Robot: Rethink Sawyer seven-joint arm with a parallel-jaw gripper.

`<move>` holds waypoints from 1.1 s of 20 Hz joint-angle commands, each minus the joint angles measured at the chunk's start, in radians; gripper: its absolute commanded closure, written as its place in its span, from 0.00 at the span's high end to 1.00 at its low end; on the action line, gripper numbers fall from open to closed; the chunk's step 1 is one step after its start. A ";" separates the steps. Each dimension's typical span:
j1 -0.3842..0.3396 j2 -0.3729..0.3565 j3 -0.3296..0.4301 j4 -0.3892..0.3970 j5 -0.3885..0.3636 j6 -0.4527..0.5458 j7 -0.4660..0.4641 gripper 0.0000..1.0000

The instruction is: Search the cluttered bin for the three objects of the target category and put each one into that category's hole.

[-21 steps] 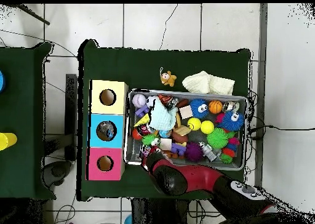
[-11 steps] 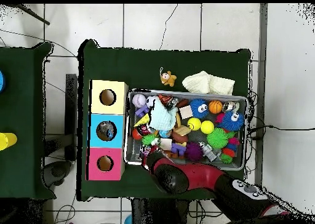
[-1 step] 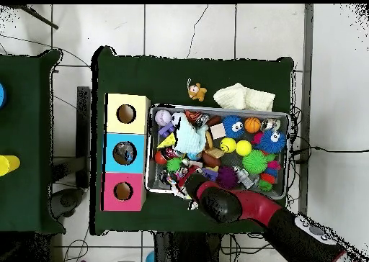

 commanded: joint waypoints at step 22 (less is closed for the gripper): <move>0.079 -0.050 0.028 -0.047 0.065 -0.312 0.292 1.00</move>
